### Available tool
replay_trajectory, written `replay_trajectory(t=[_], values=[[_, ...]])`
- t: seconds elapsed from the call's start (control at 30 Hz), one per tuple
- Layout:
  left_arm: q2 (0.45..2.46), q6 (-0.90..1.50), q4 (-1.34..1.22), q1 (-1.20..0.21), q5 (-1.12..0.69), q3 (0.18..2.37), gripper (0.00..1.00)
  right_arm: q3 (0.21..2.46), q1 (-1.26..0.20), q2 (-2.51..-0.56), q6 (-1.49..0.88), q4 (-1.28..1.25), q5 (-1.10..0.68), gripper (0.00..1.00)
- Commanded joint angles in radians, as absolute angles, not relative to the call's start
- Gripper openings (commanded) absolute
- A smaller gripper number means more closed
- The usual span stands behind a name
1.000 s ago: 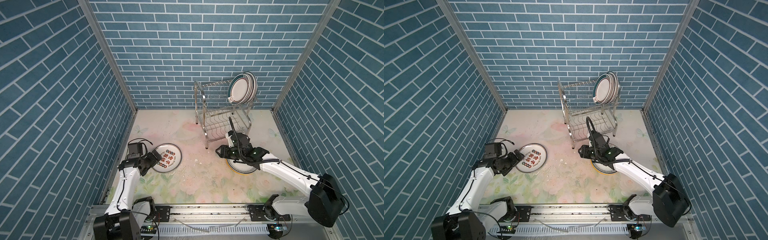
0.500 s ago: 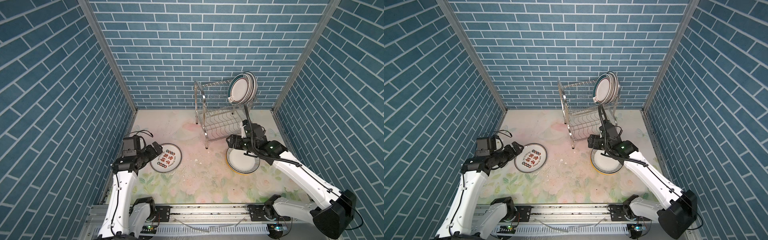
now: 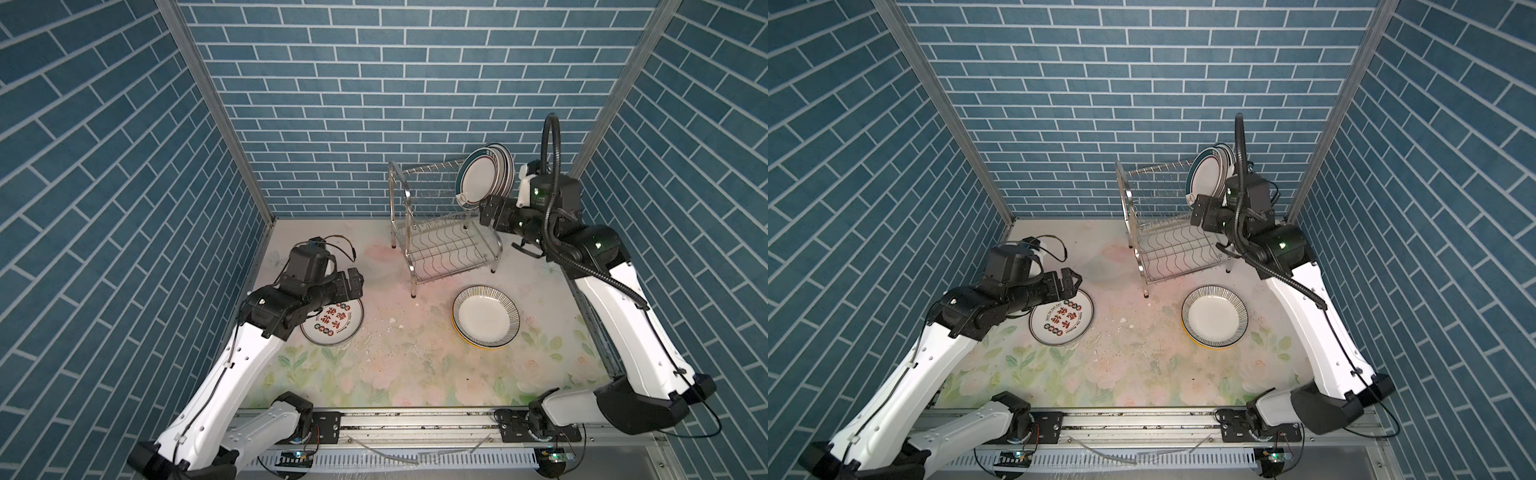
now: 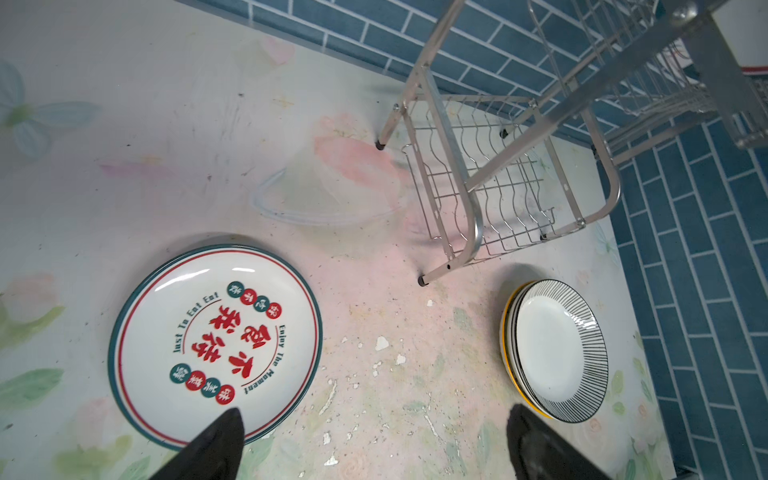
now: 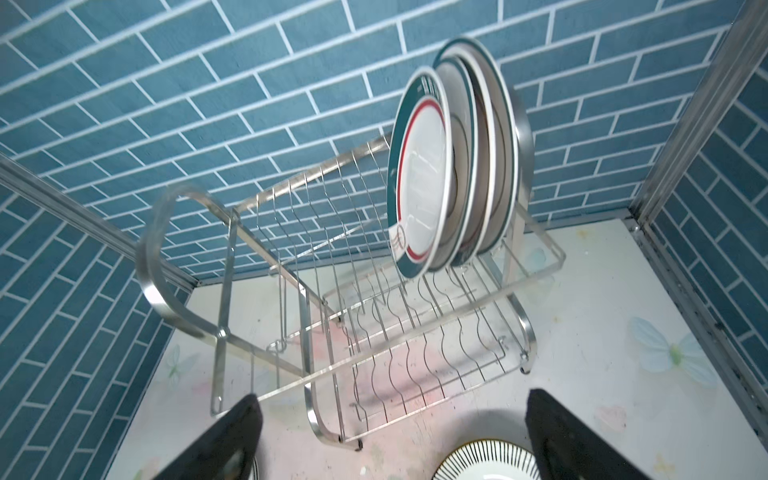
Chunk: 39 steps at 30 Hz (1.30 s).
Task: Unload the plates from the dish rack
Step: Pick up the plate from the dish rack.
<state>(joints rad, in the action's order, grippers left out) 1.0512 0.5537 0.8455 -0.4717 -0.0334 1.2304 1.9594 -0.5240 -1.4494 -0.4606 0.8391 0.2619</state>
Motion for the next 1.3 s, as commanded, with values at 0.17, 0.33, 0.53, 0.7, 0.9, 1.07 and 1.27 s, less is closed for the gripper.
replay_trajectory(t=[0.17,0.33,0.53,0.7,0.9,1.07,1.27], values=[[1.211,0.538,0.717,-0.644,0.038,1.322,0.99,2.326,-0.451,-1.748,-0.433,0.940,0.247,0.99],[1.259,0.528,0.727,-0.669,0.052,1.366,0.99,2.445,-0.403,-1.862,-0.460,0.953,0.205,0.99],[1.246,0.518,0.707,-0.669,0.060,1.346,0.99,2.442,-0.390,-1.882,-0.469,0.933,0.178,0.99],[1.249,0.512,0.691,-0.667,0.052,1.340,0.99,2.446,-0.390,-1.872,-0.472,0.939,0.182,0.99],[1.256,0.506,0.687,-0.657,0.050,1.338,0.99,2.445,-0.391,-1.842,-0.476,0.960,0.172,0.99],[1.262,0.508,0.667,-0.643,0.022,1.329,0.99,2.398,-0.392,-1.799,-0.479,0.941,0.167,0.99],[1.270,0.506,0.658,-0.636,0.012,1.329,0.99,2.378,-0.393,-1.794,-0.489,0.907,0.108,0.99]])
